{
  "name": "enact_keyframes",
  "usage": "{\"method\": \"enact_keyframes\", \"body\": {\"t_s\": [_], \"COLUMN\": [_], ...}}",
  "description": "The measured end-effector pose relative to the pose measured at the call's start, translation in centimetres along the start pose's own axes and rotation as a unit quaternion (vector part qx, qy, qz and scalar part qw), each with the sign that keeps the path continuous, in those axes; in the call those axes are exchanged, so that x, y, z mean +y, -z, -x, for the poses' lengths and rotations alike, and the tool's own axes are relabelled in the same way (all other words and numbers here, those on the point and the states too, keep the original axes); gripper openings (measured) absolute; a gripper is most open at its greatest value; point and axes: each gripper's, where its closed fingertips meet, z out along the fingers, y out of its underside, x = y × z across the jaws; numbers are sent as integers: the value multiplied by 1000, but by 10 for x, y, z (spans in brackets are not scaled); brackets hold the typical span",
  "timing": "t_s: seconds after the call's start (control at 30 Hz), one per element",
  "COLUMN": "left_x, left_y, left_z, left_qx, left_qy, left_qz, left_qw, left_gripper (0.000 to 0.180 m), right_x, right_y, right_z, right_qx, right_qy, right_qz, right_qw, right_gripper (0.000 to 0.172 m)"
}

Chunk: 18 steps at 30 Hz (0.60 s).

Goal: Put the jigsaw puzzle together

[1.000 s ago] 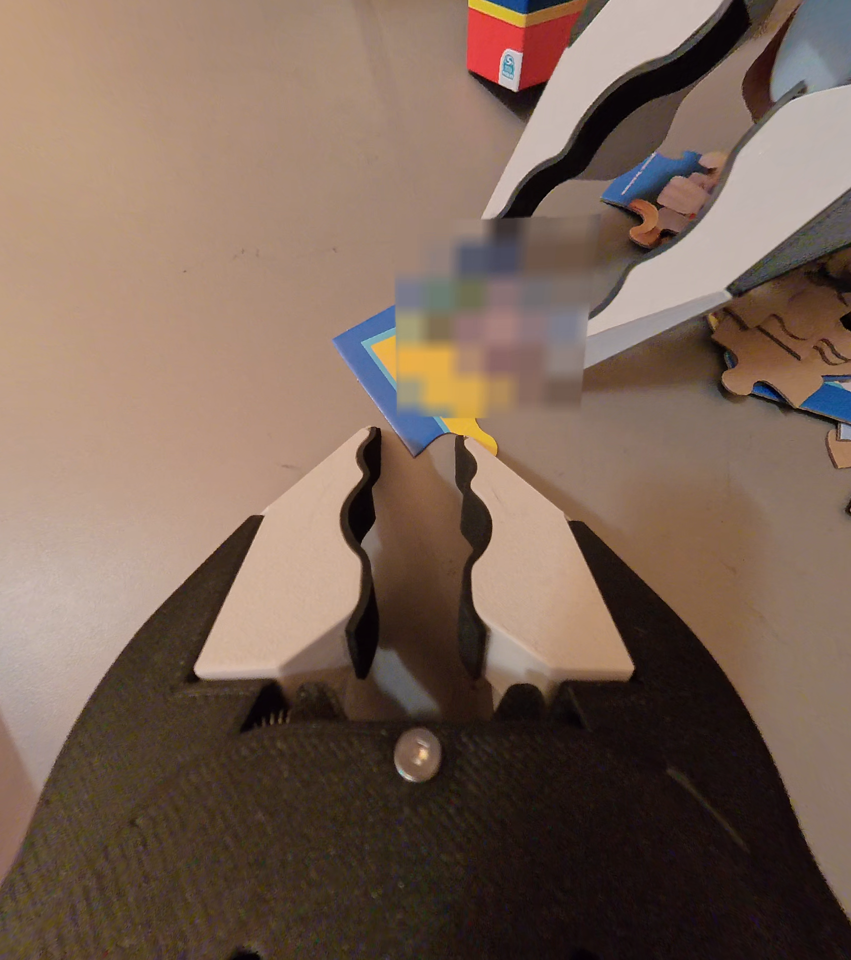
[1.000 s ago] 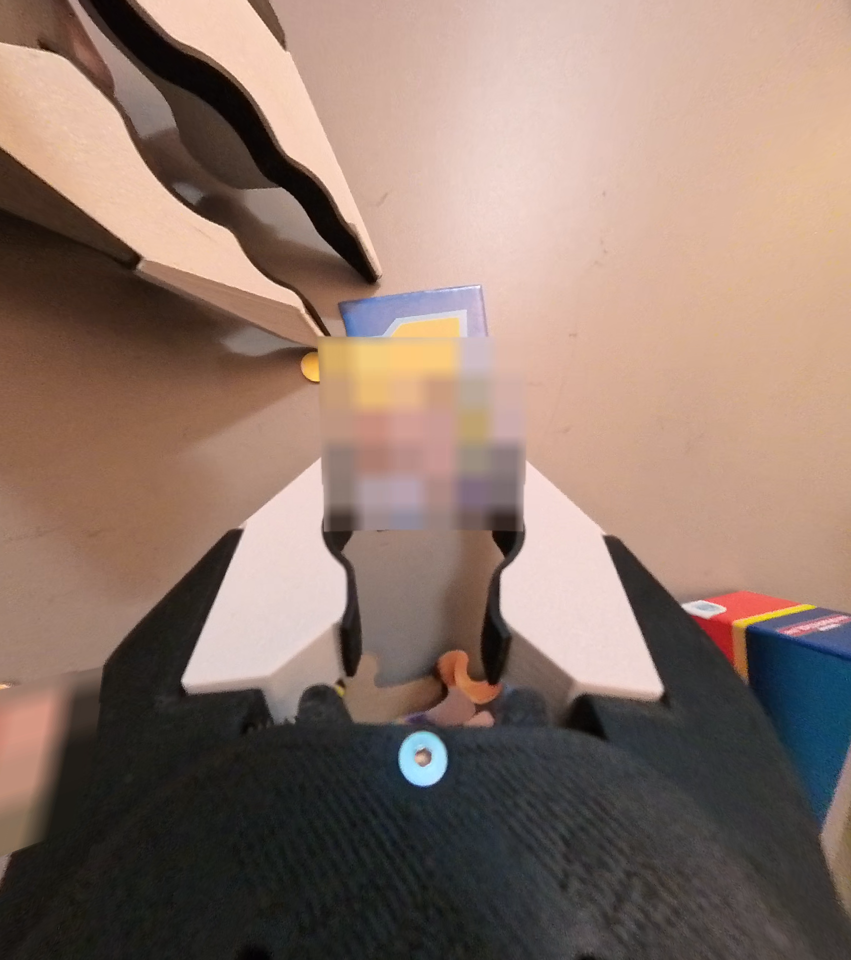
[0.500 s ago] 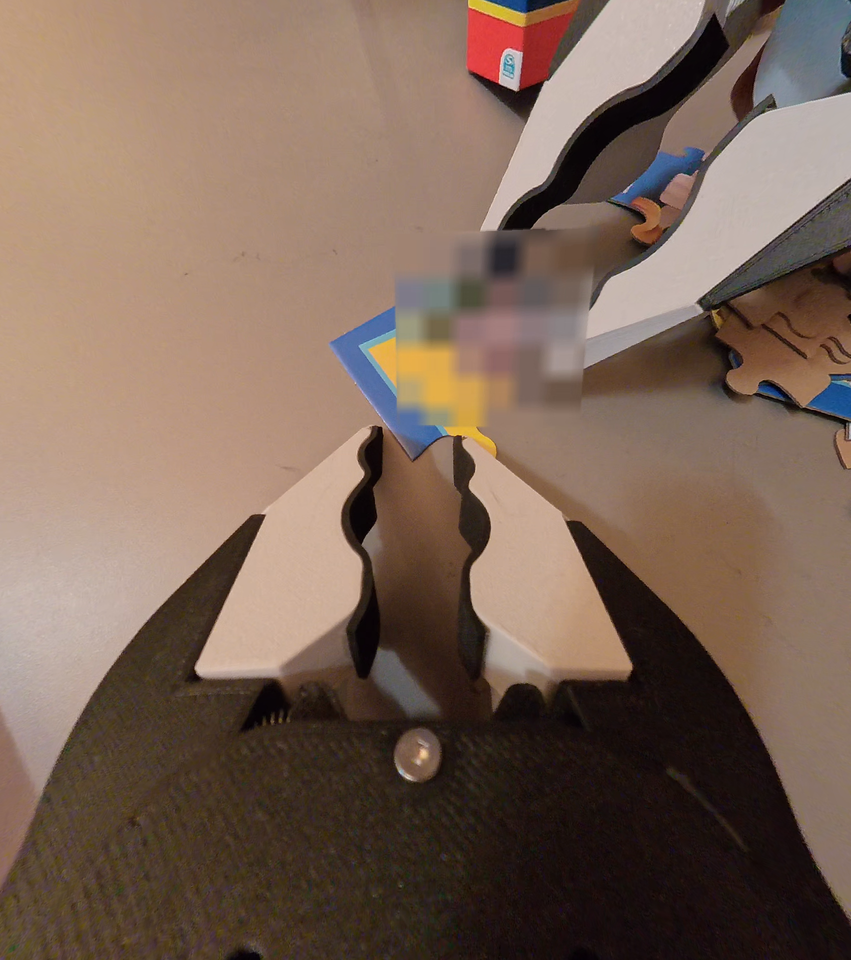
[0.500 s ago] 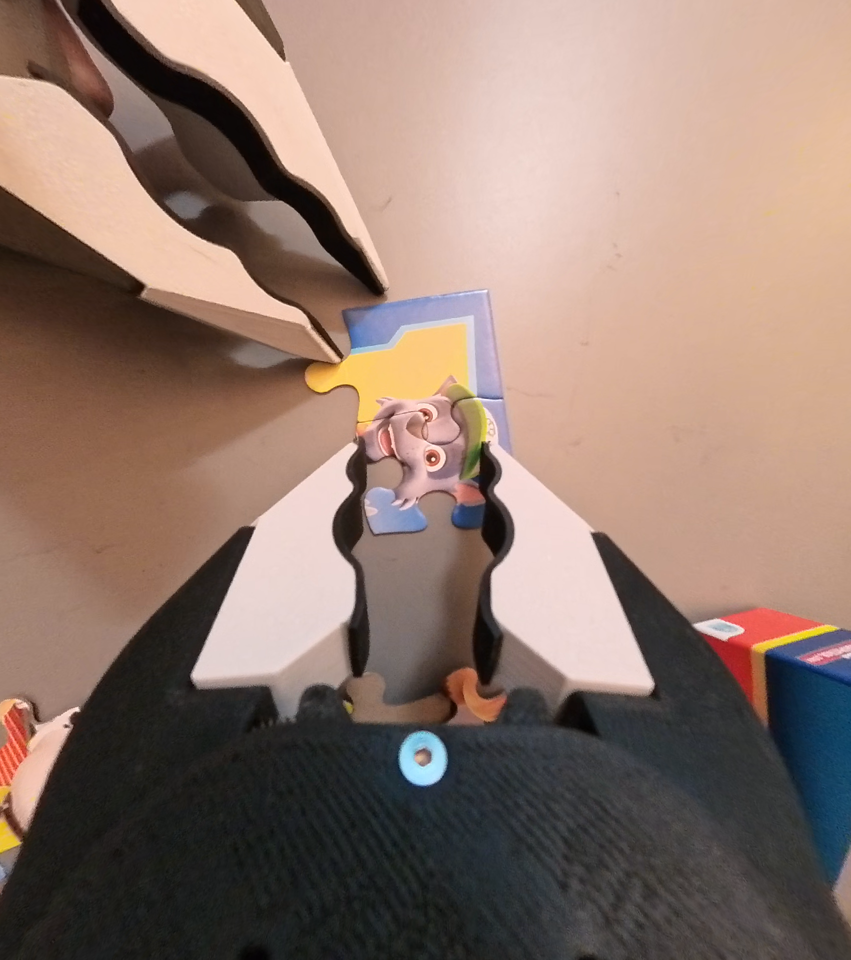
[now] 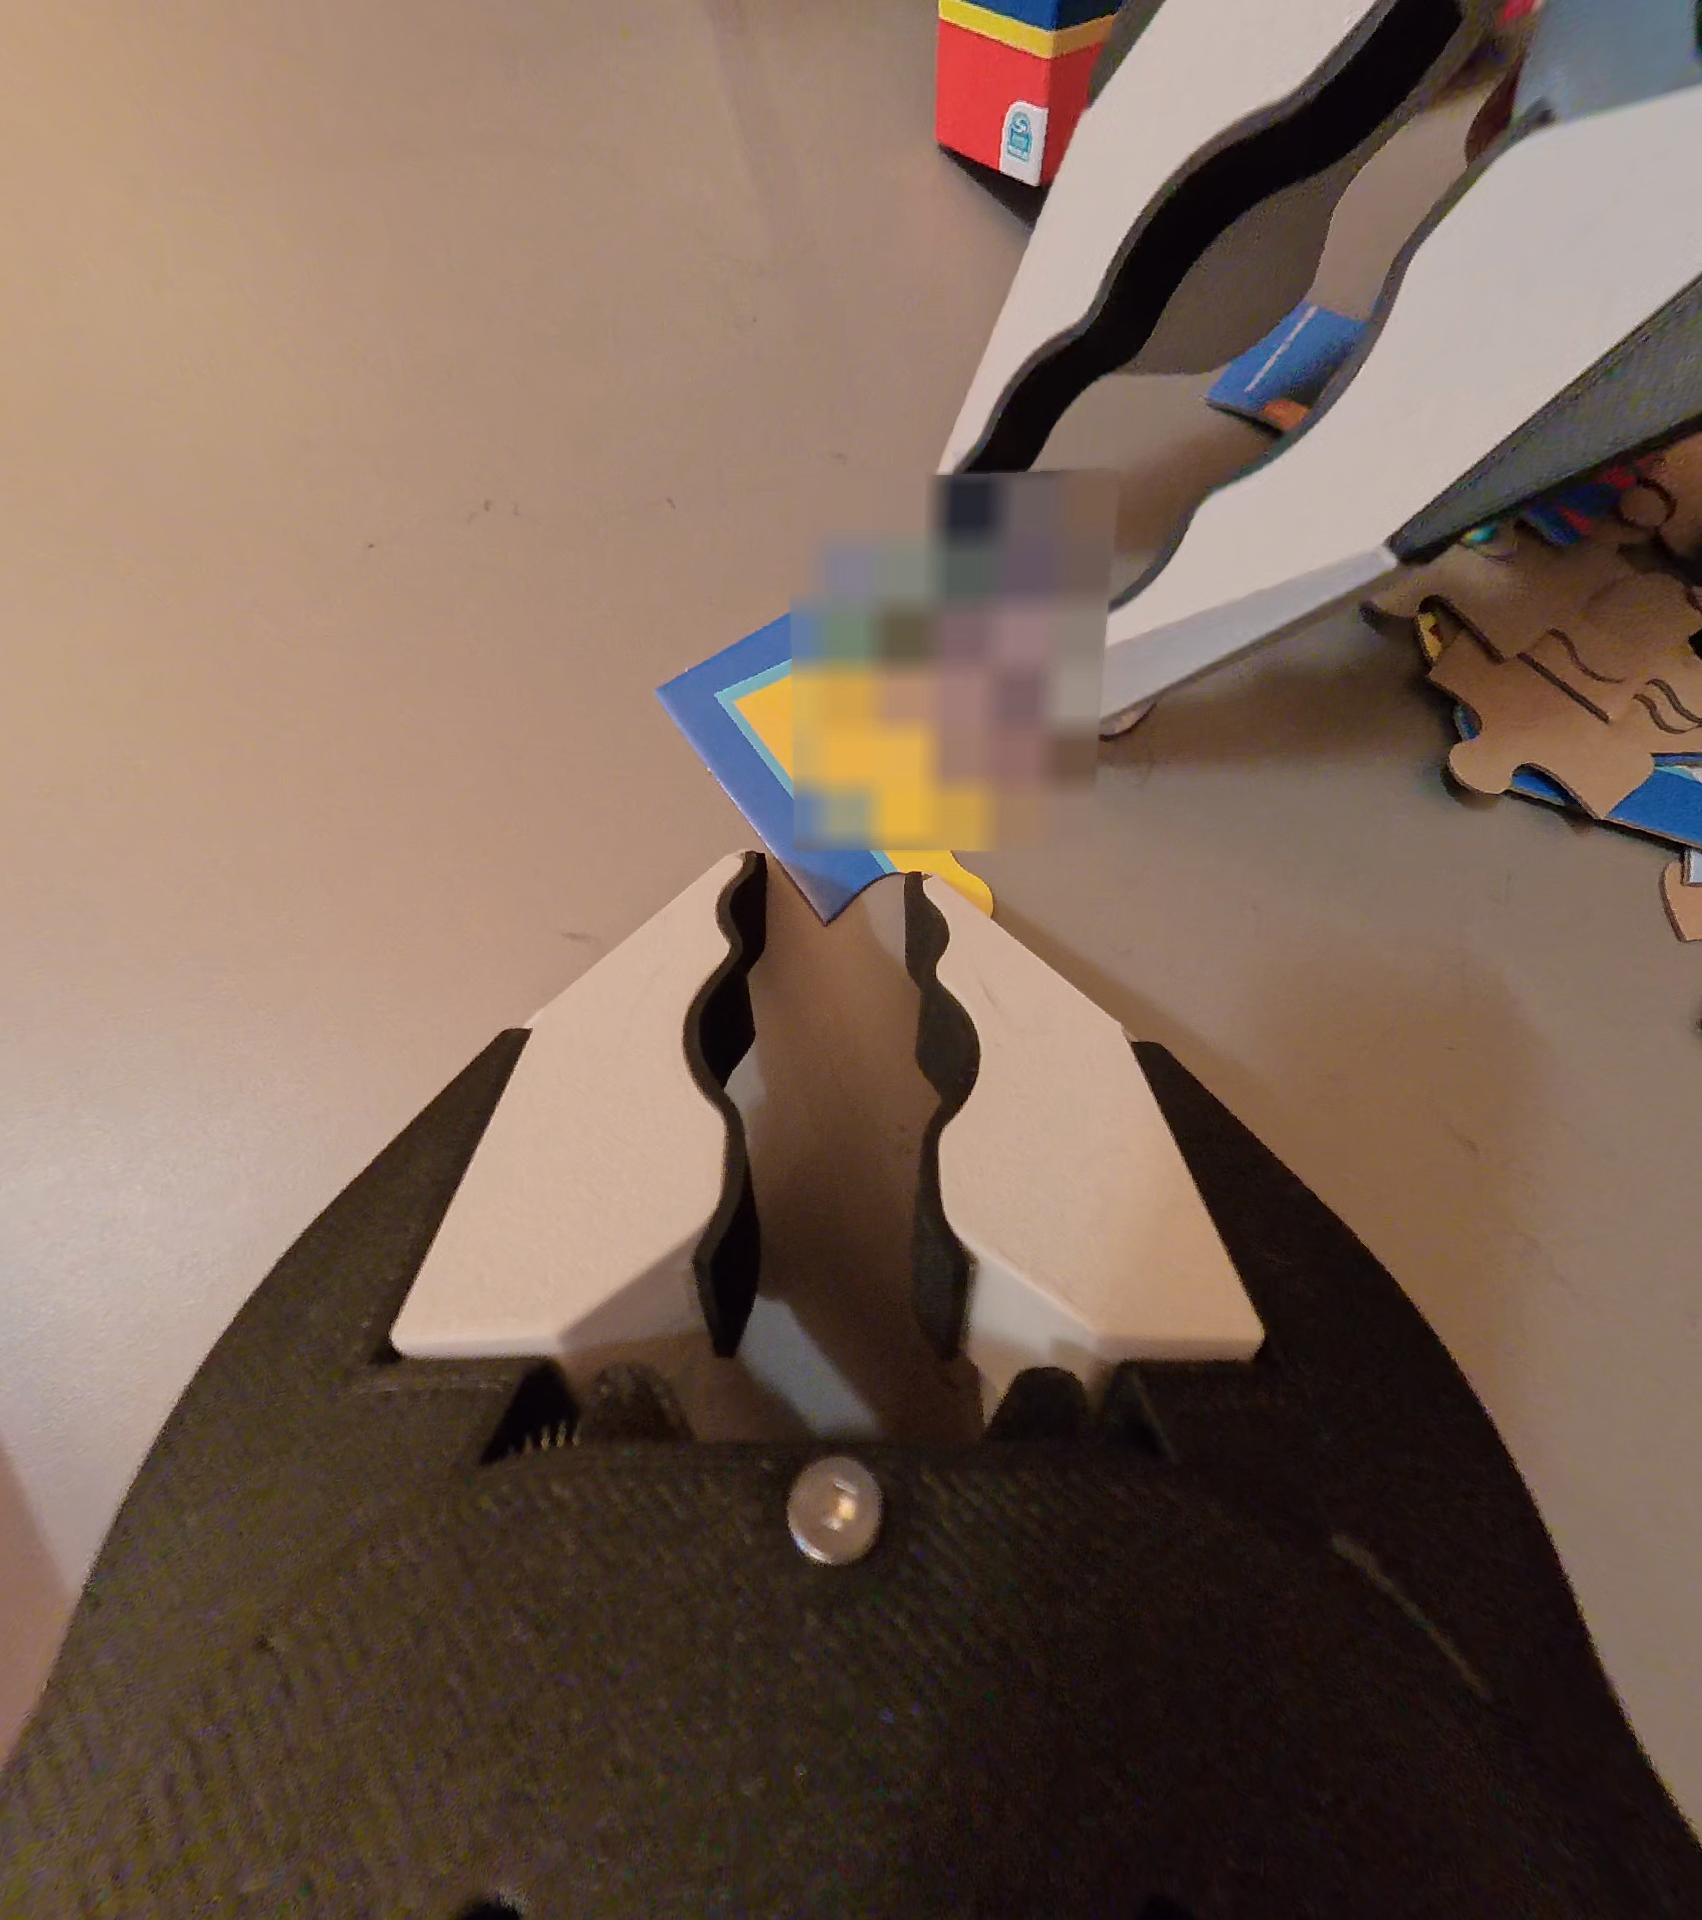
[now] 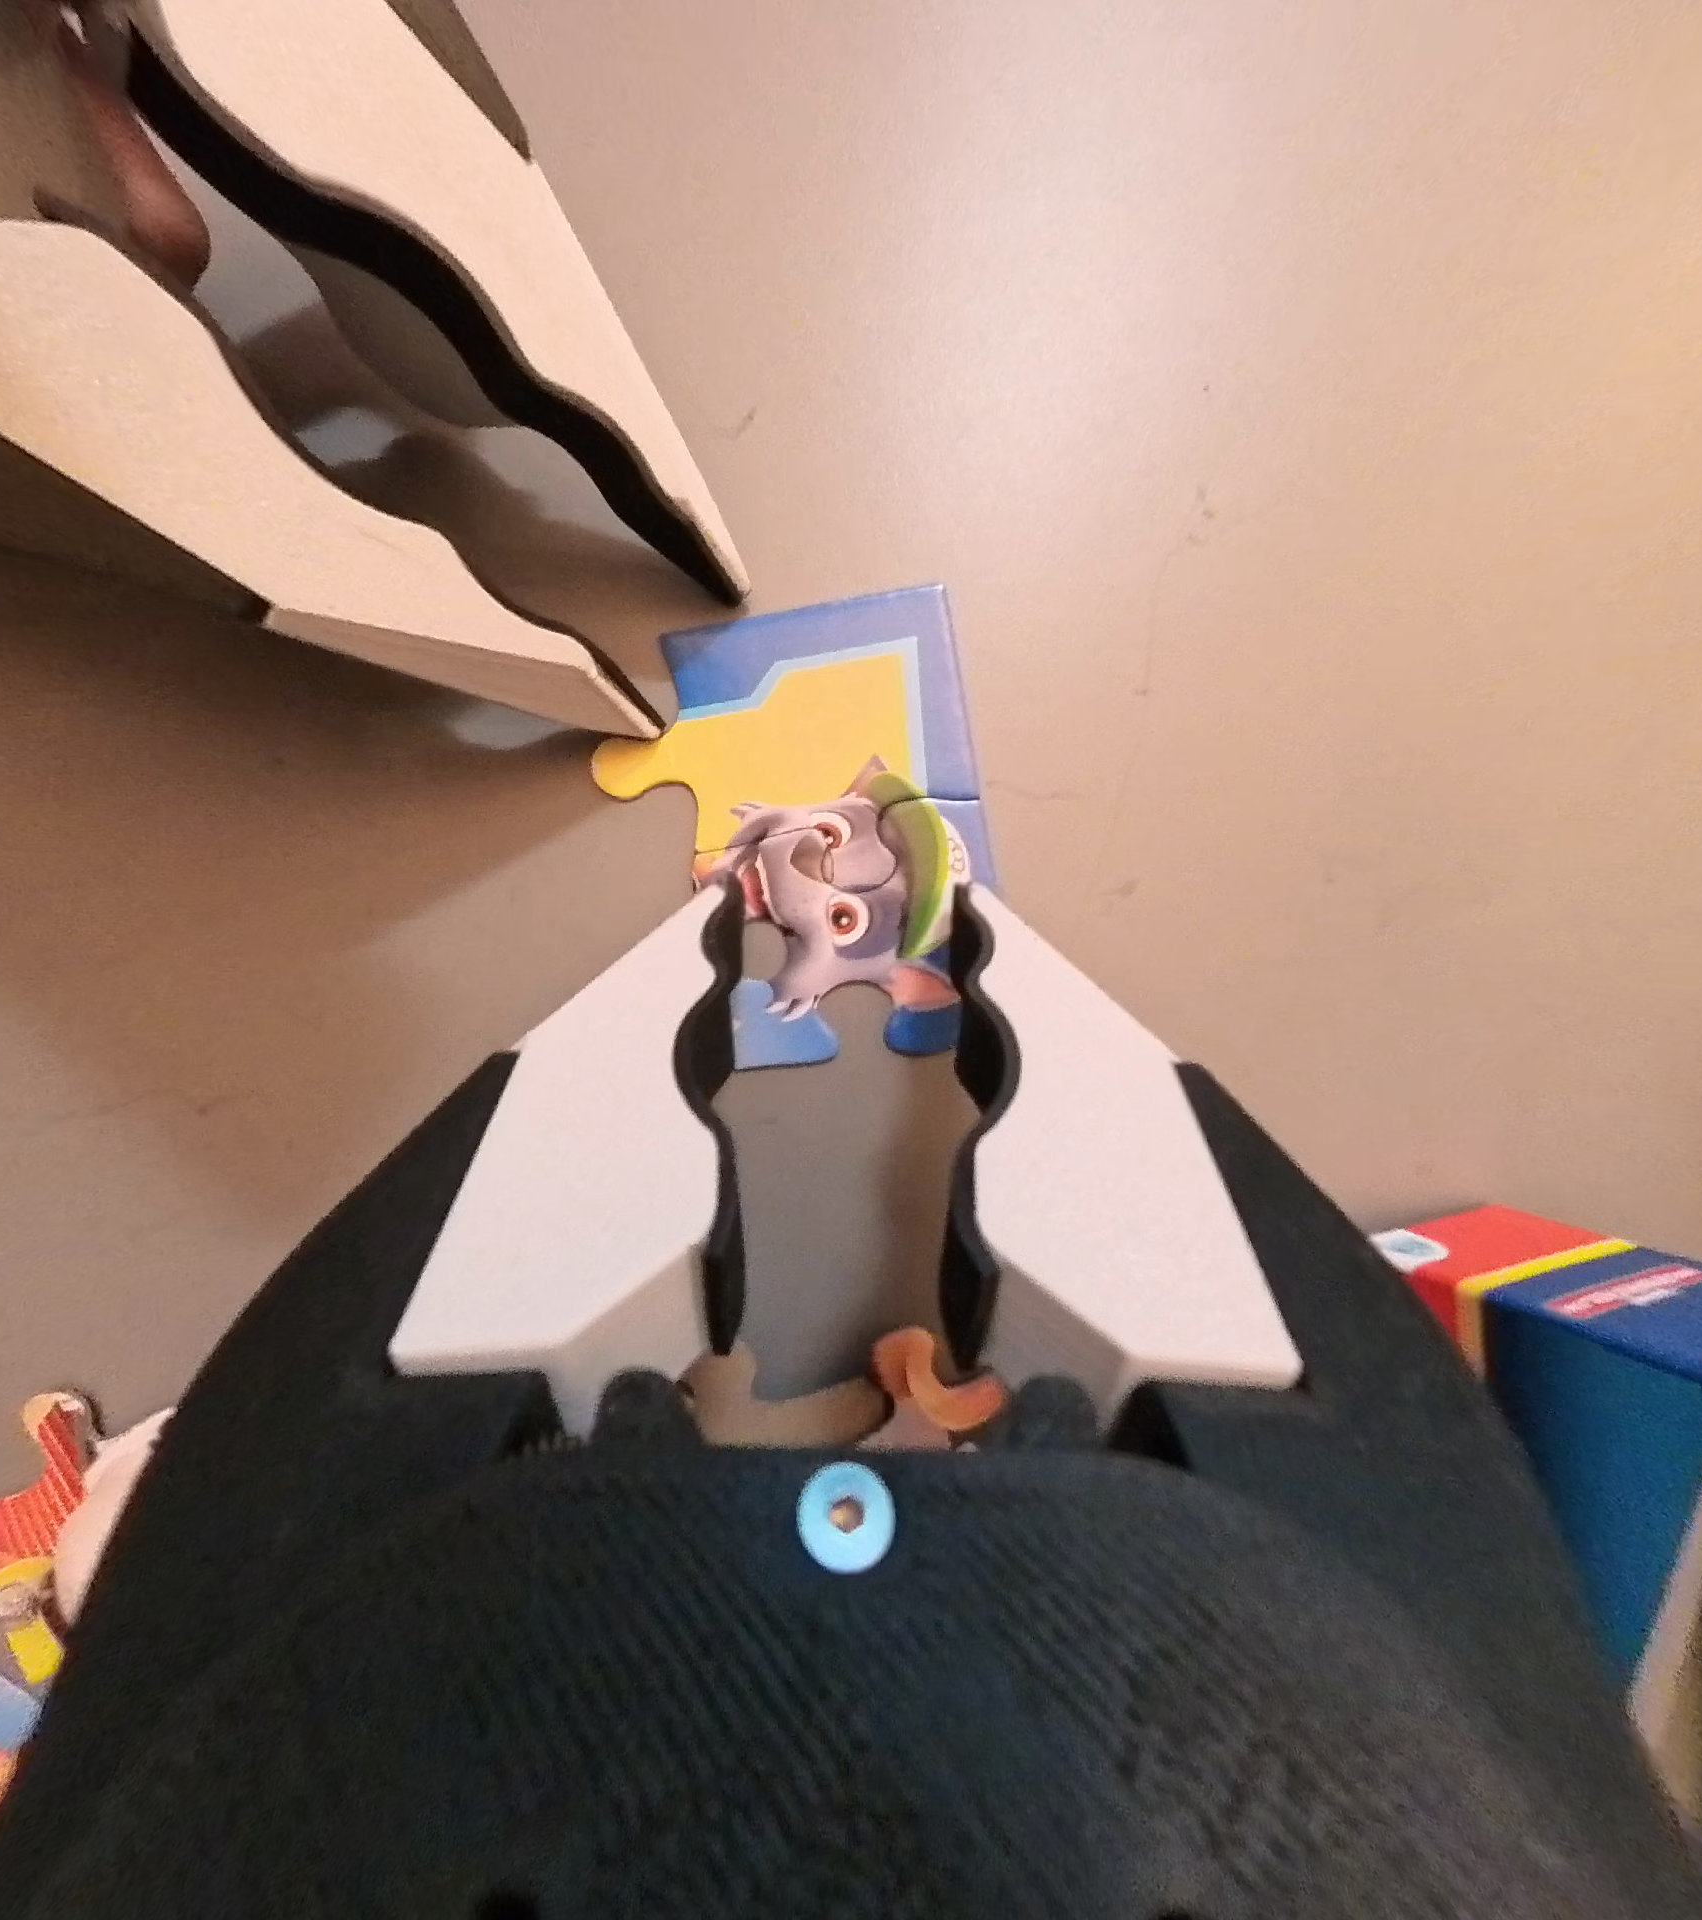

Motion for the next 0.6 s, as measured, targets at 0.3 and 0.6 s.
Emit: {"method": "enact_keyframes", "body": {"t_s": [0.3,0.6], "left_x": [0,-45], "left_y": [0,44], "left_z": [0,29], "left_qx": [0,51], "left_qy": [-1,171], "left_qz": [0,-169], "left_qw": [1000,969], "left_gripper": [25,47], "right_x": [6,-7], "right_y": [-3,-11], "right_z": [-5,3], "right_qx": [12,14], "right_qy": [-7,-9], "right_qz": [8,-18], "right_qw": [1000,1000], "right_gripper": [23,23]}}
